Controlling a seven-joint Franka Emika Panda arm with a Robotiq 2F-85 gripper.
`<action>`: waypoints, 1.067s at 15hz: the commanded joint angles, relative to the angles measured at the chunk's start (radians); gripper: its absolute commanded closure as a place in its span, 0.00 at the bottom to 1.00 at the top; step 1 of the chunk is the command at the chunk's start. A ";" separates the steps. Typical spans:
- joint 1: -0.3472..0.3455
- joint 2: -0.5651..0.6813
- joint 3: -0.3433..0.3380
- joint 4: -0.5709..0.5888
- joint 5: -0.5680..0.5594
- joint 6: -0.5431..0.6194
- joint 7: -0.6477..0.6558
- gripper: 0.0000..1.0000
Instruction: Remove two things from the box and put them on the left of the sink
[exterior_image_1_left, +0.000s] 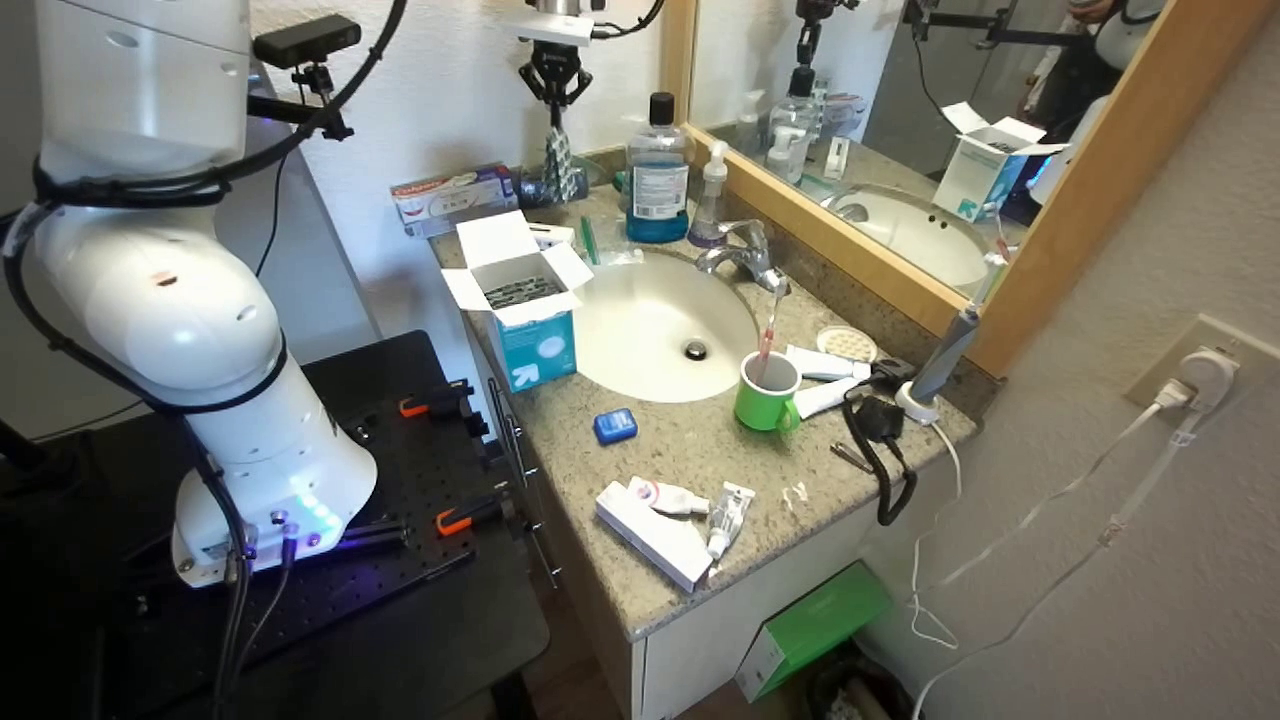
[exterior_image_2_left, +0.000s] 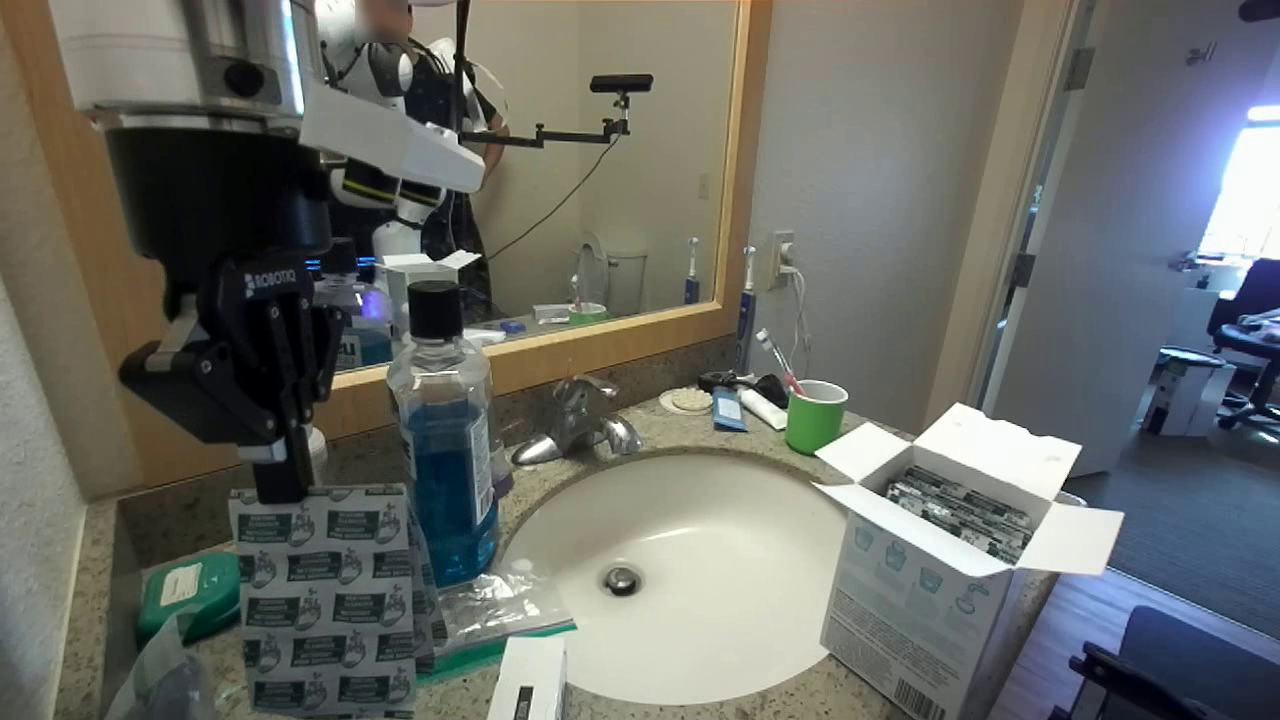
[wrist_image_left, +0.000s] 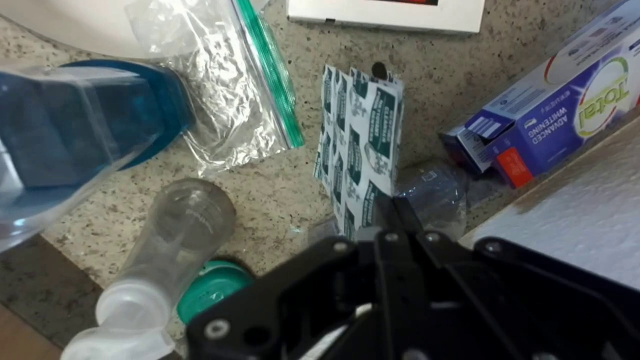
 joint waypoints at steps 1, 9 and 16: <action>0.019 0.093 -0.018 0.117 0.002 -0.052 -0.018 0.98; 0.022 0.172 -0.028 0.198 0.006 -0.078 -0.015 0.98; 0.017 0.191 -0.042 0.227 0.008 -0.094 -0.011 0.98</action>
